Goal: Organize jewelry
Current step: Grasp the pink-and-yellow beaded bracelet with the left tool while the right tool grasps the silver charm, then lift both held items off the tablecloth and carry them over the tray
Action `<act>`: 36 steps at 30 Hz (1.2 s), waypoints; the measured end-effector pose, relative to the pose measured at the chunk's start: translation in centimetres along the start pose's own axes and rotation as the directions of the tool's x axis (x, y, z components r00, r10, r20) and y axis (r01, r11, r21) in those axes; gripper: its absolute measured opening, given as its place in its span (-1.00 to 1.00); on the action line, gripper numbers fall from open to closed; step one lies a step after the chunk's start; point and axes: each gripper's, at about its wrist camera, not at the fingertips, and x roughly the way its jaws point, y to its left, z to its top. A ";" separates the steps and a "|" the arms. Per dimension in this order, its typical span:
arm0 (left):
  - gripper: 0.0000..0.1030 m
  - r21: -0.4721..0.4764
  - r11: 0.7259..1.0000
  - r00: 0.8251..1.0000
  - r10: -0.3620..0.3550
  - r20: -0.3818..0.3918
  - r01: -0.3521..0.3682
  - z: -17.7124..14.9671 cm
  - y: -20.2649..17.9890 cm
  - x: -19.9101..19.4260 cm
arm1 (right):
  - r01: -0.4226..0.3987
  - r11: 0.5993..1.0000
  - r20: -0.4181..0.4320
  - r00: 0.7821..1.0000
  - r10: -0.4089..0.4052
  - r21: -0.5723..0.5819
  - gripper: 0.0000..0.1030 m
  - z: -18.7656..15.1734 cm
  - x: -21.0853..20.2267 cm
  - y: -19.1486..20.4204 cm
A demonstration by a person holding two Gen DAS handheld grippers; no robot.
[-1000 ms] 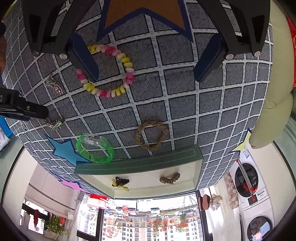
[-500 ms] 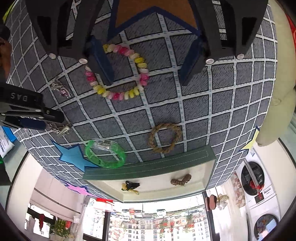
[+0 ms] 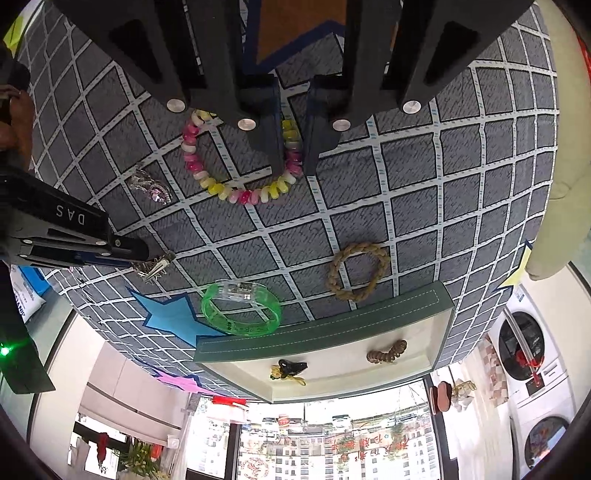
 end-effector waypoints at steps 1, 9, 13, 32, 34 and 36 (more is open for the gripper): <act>-0.54 -0.004 1.000 1.000 -0.007 0.000 0.007 0.0 0.1 -0.1 | -0.003 1.000 0.002 1.000 0.003 0.009 -0.61 0.0 0.0 -0.1; -0.54 -0.046 0.996 0.997 -0.074 0.019 0.075 -0.5 0.8 -1.4 | -0.066 0.994 0.021 0.998 0.064 0.091 -0.61 -0.5 -1.5 -1.9; -0.54 -0.056 0.994 0.995 -0.095 0.044 0.097 -0.3 1.2 -2.4 | -0.100 0.988 0.034 0.995 0.096 0.120 -0.61 -0.6 -2.4 -2.7; -0.54 -0.063 0.992 0.979 -0.097 0.179 0.110 2.9 3.3 -7.8 | -0.226 0.960 0.118 0.971 0.208 0.165 -0.62 1.5 -7.0 -3.3; -0.54 -0.071 0.992 0.977 -0.085 0.197 0.100 3.6 3.6 -8.3 | -0.230 0.960 0.134 0.969 0.210 0.161 -0.62 2.1 -7.5 -3.3; -0.54 -0.077 0.992 0.973 -0.080 0.217 0.099 4.4 4.0 -8.9 | -0.223 0.963 0.157 0.967 0.200 0.150 -0.62 3.1 -8.2 -3.3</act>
